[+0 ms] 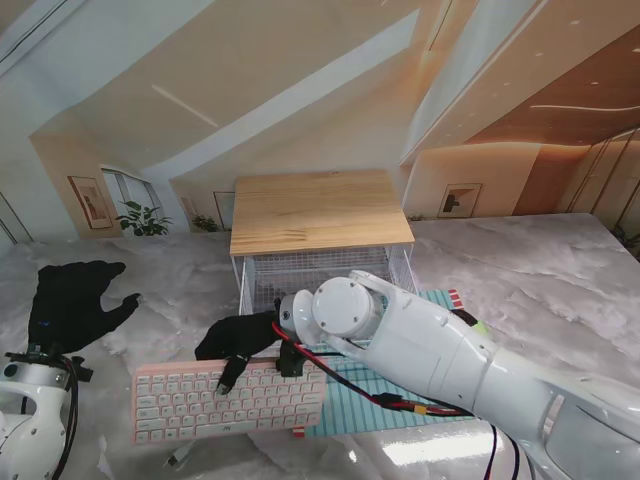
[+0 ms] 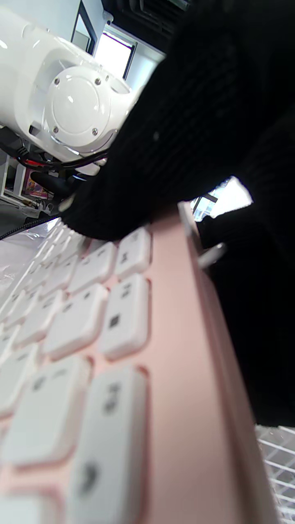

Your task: Unroll the mouse pad and set up the keyboard and mouse from the tabletop organizer

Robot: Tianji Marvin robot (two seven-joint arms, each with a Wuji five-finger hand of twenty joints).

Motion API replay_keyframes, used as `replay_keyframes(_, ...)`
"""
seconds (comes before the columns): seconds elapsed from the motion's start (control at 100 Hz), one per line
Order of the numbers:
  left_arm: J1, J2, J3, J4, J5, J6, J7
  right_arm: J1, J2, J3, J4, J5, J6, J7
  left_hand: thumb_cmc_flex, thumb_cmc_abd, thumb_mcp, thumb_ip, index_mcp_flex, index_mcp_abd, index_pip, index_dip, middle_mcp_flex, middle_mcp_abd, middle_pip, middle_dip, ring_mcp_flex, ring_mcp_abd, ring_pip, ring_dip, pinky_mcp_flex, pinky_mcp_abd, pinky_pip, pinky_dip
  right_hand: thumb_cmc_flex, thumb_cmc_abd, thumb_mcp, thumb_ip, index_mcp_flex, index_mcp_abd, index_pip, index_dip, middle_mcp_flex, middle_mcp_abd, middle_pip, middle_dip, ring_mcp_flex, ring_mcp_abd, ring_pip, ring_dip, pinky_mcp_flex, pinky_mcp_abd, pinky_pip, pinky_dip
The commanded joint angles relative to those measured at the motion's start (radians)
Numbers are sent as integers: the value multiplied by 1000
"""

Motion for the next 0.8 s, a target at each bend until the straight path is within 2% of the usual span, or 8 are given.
replay_keyframes(0.0,4,0,6,-13,1,1,-17,6,-24,-16,9,-15,-5,11,-5,8,16,-31,-9,8,-13,-10,-30,-14,-8,-16,-37,-25,-15,-5,-18,-29,-17,-12,129,91,144,40,100,-140,154,29,6,5,8,10,44,-3,46,13,25,-27,3,0)
replay_keyframes(0.15,3,0,7,-15,1,3,-20,11,-48,-38,37,-30,1,-1,-6,7,16,-32,-8,7,-13,-11,-29,-15,-8,-16,-36,-25,-15,-6,-19,-30,-18,-13,130,90,146,40,99,-140,153,29,4,7,12,9,44,-1,49,12,20,-28,13,4)
replay_keyframes(0.48,-2,0,9,-13,-1,2,-24,1,-81,-58,82,-49,41,-17,-5,7,18,-33,-9,8,-15,-11,-29,-14,-8,-16,-38,-25,-15,-7,-19,-33,-21,-15,131,91,146,42,94,-133,155,32,0,13,20,2,45,2,55,6,24,-30,27,-1)
replay_keyframes(0.79,-7,0,16,-9,-5,6,-23,-6,-89,-70,82,-71,59,-35,-6,6,18,-33,-8,8,-15,-11,-29,-14,-9,-16,-38,-26,-15,-7,-20,-33,-21,-16,132,92,147,43,93,-128,156,30,-1,17,28,-4,47,1,61,-1,28,-31,35,-9)
